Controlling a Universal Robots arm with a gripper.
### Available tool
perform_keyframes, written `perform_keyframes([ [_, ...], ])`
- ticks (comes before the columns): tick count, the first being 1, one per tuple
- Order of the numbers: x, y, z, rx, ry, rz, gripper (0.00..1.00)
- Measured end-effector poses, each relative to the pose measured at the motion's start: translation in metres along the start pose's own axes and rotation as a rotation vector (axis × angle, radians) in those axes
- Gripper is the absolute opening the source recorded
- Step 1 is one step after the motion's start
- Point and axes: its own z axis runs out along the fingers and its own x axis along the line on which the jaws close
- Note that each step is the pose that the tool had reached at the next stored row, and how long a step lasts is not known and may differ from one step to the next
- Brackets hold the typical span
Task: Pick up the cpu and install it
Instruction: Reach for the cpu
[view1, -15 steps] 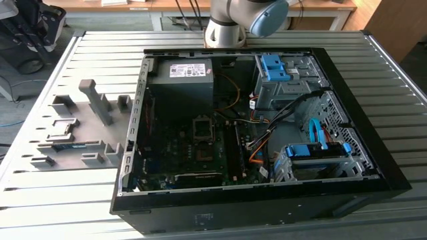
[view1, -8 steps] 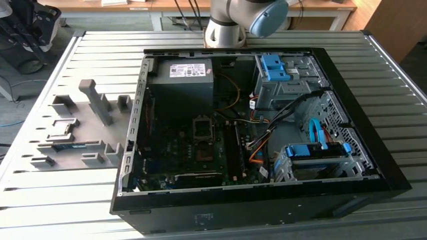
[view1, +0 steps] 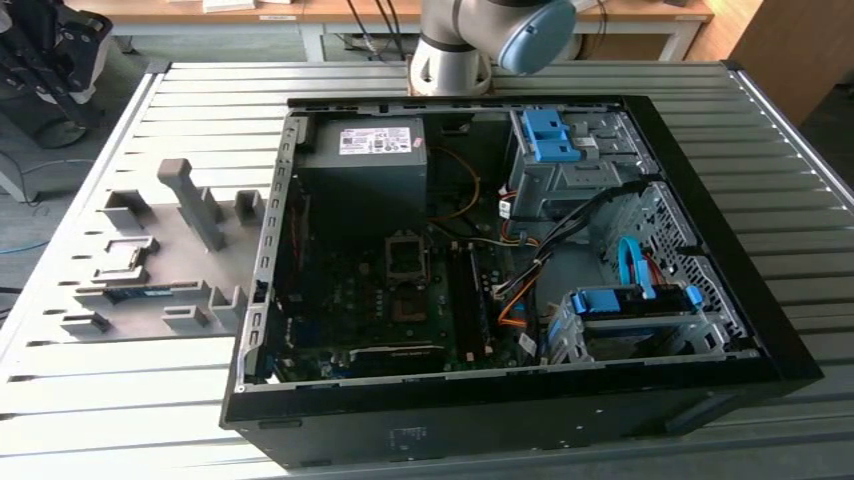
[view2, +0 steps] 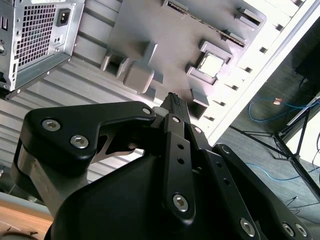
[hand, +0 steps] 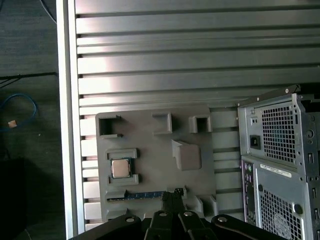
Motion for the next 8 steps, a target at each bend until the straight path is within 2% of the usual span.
perform_keyframes([
  [8,0.0082,-0.0006,-0.0002,0.0,0.0,0.0,0.1],
])
